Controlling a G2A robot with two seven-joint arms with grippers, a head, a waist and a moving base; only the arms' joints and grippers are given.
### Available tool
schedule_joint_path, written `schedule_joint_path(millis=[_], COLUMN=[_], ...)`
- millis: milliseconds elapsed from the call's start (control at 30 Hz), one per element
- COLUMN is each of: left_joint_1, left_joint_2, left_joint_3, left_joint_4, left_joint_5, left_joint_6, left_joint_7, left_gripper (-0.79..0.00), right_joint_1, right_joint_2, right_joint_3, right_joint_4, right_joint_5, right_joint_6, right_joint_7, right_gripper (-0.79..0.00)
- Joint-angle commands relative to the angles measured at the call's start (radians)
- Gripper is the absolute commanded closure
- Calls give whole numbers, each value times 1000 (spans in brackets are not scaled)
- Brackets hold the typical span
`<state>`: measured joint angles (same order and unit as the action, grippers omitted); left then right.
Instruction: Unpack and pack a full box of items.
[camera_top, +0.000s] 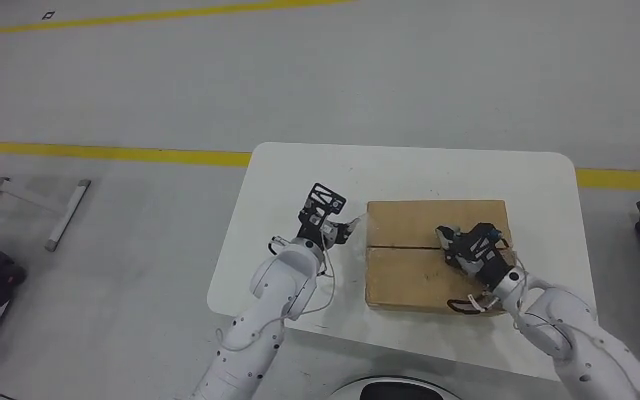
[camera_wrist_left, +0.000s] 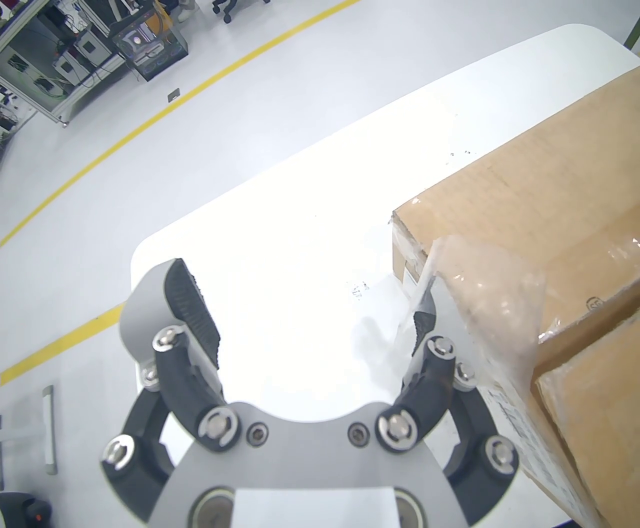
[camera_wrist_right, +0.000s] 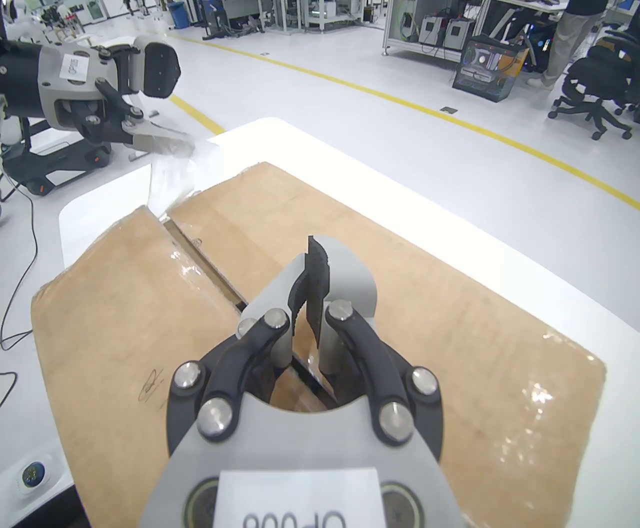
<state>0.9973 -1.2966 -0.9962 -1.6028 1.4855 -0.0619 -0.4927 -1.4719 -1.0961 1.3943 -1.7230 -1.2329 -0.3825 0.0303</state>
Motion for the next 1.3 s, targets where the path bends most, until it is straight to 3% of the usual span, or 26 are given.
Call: schedule_joint_path(millis=[0, 300, 567, 600, 633, 700, 1267], left_joint_1=[7, 25, -14, -18, -22, -26, 33], left_joint_2=[0, -3, -17, -19, -20, -21, -18], left_joint_3=[-7, -34, 13, 18, 23, 31, 36], left_joint_4=[-6, -15, 34, 39, 45, 50, -2], left_joint_5=[0, -33, 10, 13, 19, 44, 164], left_joint_6=[-3, -11, -30, -40, -51, -68, -116], left_joint_7=[-2, -12, -20, -19, -19, -16, 27], left_gripper=[-785, -785, -785, -680, -382, 0, 0], right_joint_1=[0, 22, 23, 23, 24, 25, 48], right_joint_2=[0, -5, -7, -8, -8, -9, -15], right_joint_3=[-3, -23, -24, -24, -23, -23, -31], right_joint_4=[8, 34, 34, 34, 34, 34, 47], right_joint_5=[-13, -26, -22, -19, -16, -11, 0], right_joint_6=[-1, 20, 24, 26, 29, 31, 29], right_joint_7=[9, 5, 14, 16, 16, 20, 31], right_gripper=[0, 0, 0, 0, 0, 0, 0])
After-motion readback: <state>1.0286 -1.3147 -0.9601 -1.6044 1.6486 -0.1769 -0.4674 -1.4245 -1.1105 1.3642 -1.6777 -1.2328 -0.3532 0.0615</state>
